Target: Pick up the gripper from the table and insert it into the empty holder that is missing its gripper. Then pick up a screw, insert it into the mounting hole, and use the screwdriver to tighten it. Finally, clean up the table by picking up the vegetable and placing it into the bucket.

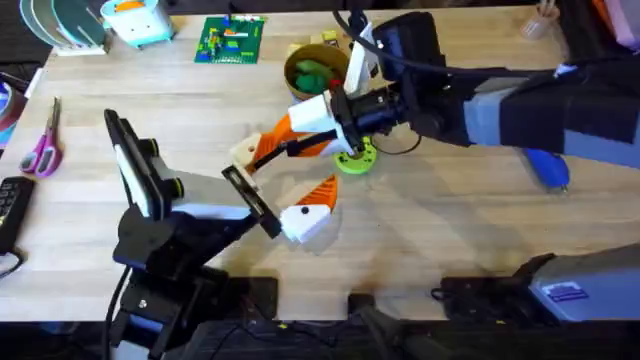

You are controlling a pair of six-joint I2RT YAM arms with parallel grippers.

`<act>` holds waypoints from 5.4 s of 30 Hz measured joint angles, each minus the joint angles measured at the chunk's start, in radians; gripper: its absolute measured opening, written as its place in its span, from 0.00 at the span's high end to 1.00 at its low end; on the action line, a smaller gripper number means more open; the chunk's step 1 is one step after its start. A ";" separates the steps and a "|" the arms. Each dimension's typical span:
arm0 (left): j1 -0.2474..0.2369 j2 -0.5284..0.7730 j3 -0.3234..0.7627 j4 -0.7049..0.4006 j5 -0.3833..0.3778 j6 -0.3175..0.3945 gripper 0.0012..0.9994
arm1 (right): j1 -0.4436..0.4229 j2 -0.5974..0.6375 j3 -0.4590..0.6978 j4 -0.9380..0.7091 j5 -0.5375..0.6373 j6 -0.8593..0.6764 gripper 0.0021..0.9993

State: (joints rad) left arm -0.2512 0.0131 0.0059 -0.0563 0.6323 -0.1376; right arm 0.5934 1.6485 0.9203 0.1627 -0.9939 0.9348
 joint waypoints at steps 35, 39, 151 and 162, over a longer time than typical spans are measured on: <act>-0.008 0.000 0.000 0.001 0.011 0.019 0.01 | -0.252 -0.043 0.014 -0.121 0.002 -0.306 0.02; -0.008 0.000 0.000 0.001 0.011 0.019 0.01 | -0.276 -0.096 0.079 -0.424 0.144 -0.504 0.02; -0.008 0.000 0.000 0.000 0.045 0.042 0.01 | 0.109 -0.082 0.789 -1.253 0.923 -1.107 1.00; -0.008 0.000 0.000 -0.008 0.163 0.087 0.01 | 0.346 0.026 0.865 -1.286 0.921 -1.106 1.00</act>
State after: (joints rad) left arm -0.2596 0.0128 0.0059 -0.0647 0.7952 -0.0508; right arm 0.9395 1.6749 1.7852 -1.1236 -0.0732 -0.1716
